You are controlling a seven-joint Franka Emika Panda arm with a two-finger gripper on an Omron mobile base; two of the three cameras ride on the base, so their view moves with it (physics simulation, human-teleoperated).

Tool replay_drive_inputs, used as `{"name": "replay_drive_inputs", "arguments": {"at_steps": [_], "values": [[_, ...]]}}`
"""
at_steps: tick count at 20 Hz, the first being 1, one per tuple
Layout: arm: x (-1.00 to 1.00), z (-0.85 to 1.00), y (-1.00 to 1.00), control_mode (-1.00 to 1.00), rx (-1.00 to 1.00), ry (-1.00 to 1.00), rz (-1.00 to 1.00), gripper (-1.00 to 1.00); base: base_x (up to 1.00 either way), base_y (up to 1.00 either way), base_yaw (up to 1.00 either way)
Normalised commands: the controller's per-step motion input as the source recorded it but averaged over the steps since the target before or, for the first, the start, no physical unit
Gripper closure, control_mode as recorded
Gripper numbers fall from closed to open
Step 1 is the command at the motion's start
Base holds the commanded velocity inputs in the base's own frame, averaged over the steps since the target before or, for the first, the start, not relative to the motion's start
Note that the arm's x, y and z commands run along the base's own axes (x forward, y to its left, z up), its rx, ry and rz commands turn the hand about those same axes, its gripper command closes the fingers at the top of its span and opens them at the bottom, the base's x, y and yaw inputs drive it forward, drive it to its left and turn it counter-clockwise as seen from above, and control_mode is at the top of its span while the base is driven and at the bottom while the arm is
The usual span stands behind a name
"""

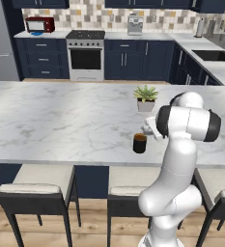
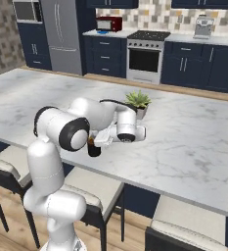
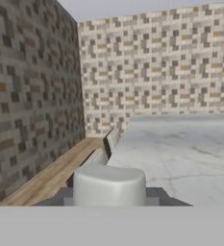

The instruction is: Pick up the marshmallow and place it in the cup of hot chocolate on the dining counter.

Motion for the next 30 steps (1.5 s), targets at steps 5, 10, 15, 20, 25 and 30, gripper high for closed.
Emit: {"name": "replay_drive_inputs", "arguments": {"at_steps": [5,10,15,20,25,30], "values": [[0.07,-0.05,0.25,-1.0,0.0,0.0,-0.03,1.0,0.0,0.0,0.0],[0.39,-0.11,0.0,-1.0,0.0,0.0,0.0,1.0,0.0,0.0,0.0],[0.31,-0.15,0.0,-1.0,0.0,0.0,0.0,1.0,0.0,0.0,0.0],[0.1,-0.23,0.0,-1.0,0.0,0.0,0.0,1.0,0.0,0.0,0.0],[0.11,-0.23,-0.02,-1.0,0.0,0.0,0.0,1.0,0.0,0.0,0.0],[0.18,-0.23,-0.04,-1.0,0.0,0.0,0.0,1.0,0.0,0.0,0.0]]}}
